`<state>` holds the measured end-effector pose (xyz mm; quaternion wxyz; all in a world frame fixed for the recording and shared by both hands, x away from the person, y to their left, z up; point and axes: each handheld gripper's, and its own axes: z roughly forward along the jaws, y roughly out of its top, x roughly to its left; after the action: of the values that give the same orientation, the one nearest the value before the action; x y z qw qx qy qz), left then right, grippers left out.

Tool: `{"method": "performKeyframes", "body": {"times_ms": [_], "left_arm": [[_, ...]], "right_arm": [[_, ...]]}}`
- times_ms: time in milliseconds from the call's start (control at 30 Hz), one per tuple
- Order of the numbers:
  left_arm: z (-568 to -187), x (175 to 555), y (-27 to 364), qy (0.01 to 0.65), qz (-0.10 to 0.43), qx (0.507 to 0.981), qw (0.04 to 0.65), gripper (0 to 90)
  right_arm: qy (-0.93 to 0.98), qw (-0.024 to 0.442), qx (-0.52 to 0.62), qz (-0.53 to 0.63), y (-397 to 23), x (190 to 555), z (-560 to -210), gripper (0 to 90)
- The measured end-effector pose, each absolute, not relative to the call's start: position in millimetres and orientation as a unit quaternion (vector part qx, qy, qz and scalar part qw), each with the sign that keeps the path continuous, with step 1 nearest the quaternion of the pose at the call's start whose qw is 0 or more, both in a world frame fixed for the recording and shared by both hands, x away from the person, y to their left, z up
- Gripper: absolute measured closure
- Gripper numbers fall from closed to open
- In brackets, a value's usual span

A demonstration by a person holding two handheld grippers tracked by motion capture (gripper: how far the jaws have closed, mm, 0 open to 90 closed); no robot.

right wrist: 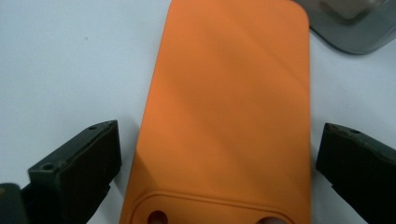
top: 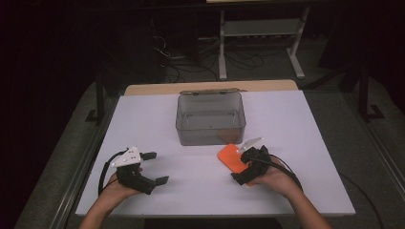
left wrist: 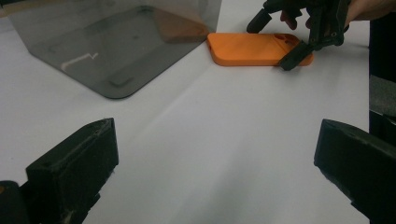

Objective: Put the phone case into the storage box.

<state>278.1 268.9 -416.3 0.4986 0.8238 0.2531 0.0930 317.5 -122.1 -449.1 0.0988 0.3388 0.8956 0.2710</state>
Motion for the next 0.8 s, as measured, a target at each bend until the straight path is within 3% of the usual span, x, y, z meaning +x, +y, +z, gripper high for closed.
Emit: {"method": "performKeyframes", "body": {"times_ms": [800], "left_arm": [[-416.3, 277.7, 268.4, 0.253, 0.093, 0.824, 0.498, 0.0]], "right_arm": [[0.891, 0.096, 0.348, 0.274, -125.5, 315.9, -445.7, 11.4]]}}
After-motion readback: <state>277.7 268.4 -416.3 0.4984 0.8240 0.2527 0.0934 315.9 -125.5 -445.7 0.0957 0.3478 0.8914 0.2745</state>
